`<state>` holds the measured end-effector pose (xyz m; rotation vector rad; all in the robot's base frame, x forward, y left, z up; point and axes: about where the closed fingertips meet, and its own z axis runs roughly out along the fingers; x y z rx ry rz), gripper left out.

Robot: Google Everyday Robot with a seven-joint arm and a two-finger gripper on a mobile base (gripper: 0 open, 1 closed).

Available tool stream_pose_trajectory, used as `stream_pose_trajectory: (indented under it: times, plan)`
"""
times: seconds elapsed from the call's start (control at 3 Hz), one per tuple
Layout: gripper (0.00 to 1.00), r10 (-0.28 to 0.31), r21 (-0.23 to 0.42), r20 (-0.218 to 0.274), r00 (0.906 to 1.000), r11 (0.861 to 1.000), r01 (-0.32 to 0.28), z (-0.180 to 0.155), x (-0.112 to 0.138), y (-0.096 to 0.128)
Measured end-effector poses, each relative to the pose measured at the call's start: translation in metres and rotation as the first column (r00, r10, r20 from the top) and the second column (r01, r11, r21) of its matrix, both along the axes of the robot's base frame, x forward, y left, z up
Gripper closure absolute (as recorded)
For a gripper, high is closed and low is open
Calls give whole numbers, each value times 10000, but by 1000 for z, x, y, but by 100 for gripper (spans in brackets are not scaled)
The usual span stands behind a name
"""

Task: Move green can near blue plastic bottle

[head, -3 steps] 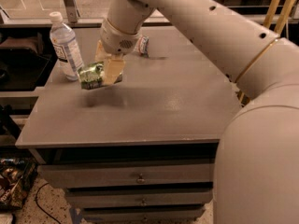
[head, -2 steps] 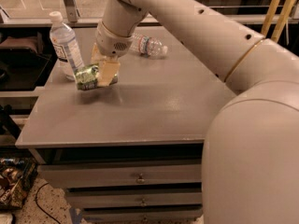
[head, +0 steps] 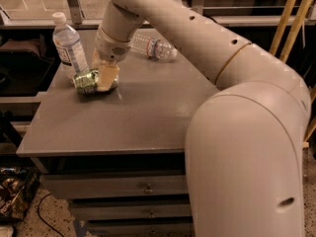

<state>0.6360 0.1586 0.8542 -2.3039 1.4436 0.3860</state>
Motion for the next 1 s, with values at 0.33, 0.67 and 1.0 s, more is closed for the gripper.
stream_pose_trajectory:
  times: [0.33,0.67,1.0]
  plan:
    - [100,-224,142,-83,9997,9996,225,-4,12,6]
    - [84,-200,140,-98,9998,9997,201,-6,12,7]
    - [60,-181,137,-117,9998,9997,183,-8,12,9]
